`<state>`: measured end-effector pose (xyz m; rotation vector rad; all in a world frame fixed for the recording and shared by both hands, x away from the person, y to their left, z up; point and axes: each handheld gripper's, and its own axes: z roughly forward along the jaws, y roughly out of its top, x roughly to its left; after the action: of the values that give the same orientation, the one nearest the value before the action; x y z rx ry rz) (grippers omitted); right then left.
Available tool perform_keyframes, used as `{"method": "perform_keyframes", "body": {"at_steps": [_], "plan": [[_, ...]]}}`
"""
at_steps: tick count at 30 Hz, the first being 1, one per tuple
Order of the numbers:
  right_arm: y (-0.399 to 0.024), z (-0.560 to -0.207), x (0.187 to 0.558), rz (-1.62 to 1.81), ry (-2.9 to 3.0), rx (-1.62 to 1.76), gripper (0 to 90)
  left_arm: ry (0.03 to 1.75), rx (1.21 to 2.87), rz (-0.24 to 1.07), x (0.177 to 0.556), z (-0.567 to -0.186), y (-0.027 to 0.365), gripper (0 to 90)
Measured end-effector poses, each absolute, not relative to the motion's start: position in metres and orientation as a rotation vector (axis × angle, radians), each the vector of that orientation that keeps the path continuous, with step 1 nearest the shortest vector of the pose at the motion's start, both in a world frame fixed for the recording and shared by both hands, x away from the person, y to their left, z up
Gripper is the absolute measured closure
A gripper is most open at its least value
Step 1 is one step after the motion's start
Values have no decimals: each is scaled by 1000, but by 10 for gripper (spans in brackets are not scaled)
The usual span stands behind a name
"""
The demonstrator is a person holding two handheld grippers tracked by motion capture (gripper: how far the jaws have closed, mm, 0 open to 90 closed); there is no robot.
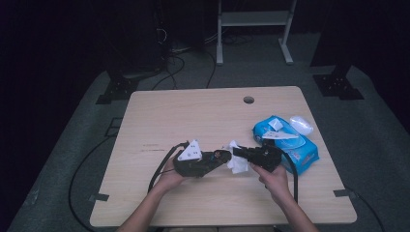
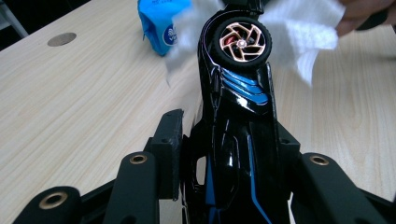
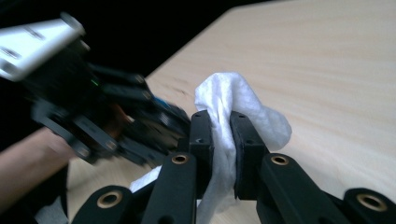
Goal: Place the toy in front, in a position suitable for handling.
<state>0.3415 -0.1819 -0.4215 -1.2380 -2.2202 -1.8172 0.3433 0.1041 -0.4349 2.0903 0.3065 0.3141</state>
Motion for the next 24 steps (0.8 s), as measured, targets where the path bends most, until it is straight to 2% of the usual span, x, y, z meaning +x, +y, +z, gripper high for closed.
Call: {"method": "perform_keyframes", "body": {"at_steps": [9,17,24], "plan": [[-183,-438,346,-1726,-2236,-1283,800,303,2088,319,343,-433,103,569],[-182,-419,342,-1825,-2212,-1234,800,295,2085,314,343,-433,102,569],[-182,-437,347,-1731,-2231,-1281,800,293,2086,325,344,-430,103,569]]}}
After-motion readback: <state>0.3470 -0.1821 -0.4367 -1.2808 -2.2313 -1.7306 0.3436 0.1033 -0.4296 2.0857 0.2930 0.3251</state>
